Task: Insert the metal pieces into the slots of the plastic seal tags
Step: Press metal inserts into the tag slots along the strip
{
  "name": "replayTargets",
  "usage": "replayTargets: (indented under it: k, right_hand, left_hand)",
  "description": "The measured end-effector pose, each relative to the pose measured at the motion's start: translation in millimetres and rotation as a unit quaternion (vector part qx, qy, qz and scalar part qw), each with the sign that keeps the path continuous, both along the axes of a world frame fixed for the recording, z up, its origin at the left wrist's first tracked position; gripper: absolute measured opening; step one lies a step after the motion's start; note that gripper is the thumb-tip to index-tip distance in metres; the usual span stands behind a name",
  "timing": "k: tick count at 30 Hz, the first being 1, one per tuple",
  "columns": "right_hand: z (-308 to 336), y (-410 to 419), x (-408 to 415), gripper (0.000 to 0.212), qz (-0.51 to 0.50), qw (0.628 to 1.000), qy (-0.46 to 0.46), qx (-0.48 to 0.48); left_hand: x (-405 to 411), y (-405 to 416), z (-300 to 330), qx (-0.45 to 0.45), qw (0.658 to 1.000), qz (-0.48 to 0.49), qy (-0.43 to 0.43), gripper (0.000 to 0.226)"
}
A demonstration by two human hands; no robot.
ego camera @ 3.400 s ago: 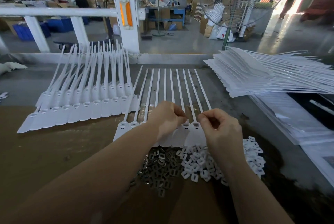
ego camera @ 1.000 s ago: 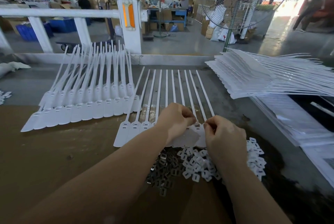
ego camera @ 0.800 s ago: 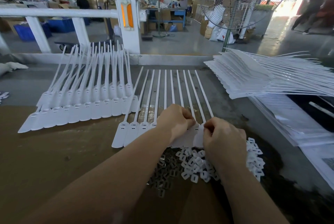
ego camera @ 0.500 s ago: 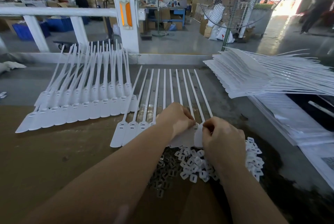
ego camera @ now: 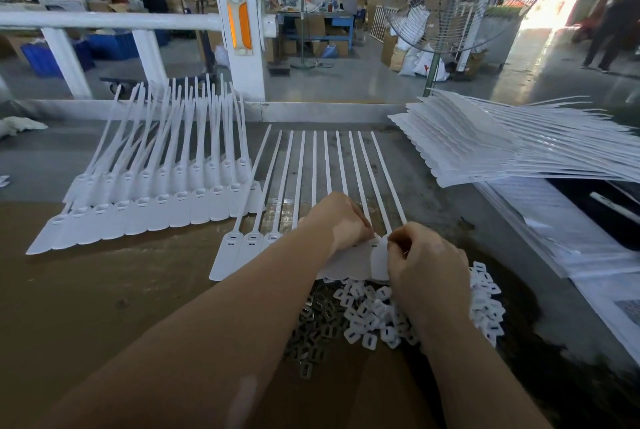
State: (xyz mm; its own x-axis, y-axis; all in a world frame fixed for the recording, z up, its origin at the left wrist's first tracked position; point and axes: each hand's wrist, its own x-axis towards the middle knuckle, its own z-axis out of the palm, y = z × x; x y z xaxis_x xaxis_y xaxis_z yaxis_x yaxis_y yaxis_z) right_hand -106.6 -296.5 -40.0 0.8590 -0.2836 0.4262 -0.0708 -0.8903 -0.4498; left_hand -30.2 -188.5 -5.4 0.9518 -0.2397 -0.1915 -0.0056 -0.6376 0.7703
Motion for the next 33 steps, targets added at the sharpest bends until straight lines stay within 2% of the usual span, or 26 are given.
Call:
replayTargets:
  k: [11, 15, 19, 24, 29, 33]
  right_hand:
    - [-0.9, 0.1, 1.1, 0.007, 0.001, 1.000, -0.008, 0.002]
    - [-0.1, 0.3, 1.3, 0.007, -0.001, 1.000, -0.012, 0.010]
    - [1.3, 0.3, 0.1, 0.008, 0.007, 1.000, -0.016, 0.024]
    - [7.3, 2.2, -0.9, 0.011, 0.043, 0.993, -0.032, 0.105]
    - [9.9, 1.5, 1.0, 0.010, 0.071, 0.982, -0.034, 0.173]
    - [8.2, 0.0, 3.5, 0.009, 0.078, 0.979, -0.017, 0.190]
  left_hand:
    - [5.6, -2.8, 2.8, 0.039, 0.999, -0.010, 0.012, 0.026]
    - [0.7, 4.3, -2.2, -0.020, 1.000, -0.012, 0.012, 0.002]
    - [-4.1, 11.3, -9.4, -0.109, 0.994, 0.011, 0.020, 0.005]
    - [-6.6, 20.1, -6.3, -0.194, 0.979, 0.008, 0.058, 0.007]
    - [-7.7, 26.0, -8.3, -0.180, 0.982, -0.018, 0.046, 0.009]
    - [-9.3, 26.1, -9.1, -0.181, 0.982, -0.026, 0.049, 0.008]
